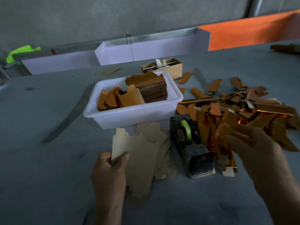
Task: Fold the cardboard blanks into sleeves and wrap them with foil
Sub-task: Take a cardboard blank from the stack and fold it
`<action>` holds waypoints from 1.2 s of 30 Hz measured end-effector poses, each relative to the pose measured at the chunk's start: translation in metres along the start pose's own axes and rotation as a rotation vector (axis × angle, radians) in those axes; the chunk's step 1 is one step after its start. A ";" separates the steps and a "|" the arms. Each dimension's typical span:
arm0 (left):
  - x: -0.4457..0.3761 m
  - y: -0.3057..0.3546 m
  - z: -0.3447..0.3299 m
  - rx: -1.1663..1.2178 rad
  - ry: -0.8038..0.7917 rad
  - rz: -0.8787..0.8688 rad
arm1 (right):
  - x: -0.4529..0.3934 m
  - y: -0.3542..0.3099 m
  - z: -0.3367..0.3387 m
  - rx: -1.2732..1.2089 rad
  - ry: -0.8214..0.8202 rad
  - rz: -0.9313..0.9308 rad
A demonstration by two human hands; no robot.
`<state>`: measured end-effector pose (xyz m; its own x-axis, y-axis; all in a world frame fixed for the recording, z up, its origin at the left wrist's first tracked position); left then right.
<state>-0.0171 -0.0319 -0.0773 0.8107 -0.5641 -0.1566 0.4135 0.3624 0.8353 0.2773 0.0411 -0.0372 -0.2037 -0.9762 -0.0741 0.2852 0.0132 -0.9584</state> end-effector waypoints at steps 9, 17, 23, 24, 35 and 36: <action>0.003 0.008 -0.001 0.252 -0.272 0.056 | 0.000 0.004 -0.001 0.033 -0.016 0.000; 0.016 0.054 0.028 0.290 -0.335 -0.161 | 0.012 -0.020 0.002 0.210 0.089 0.198; 0.032 0.082 0.040 0.328 -0.407 -0.275 | 0.027 -0.048 -0.013 -0.008 -0.068 0.240; 0.034 0.085 0.041 0.303 -0.423 -0.301 | 0.030 -0.051 -0.016 -0.039 -0.102 0.223; 0.043 0.100 0.033 0.340 -0.472 -0.301 | 0.048 -0.069 -0.048 0.018 -0.489 0.156; 0.039 0.096 0.033 0.436 -0.414 -0.199 | 0.047 -0.064 -0.048 -0.085 -0.433 0.102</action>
<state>0.0405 -0.0437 0.0137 0.4720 -0.8615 -0.1871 0.2627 -0.0652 0.9627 0.2041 0.0052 0.0077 0.2375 -0.9692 -0.0645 0.2020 0.1142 -0.9727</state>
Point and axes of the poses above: each hand's wrist, its own x-axis away from the middle knuckle, its own z-axis out of the back of the hand, y = z × x, the point moved 3 cm from there along -x, towards the middle knuckle, and after that the axes turned 6 degrees about -x, right-handed, at the moved point
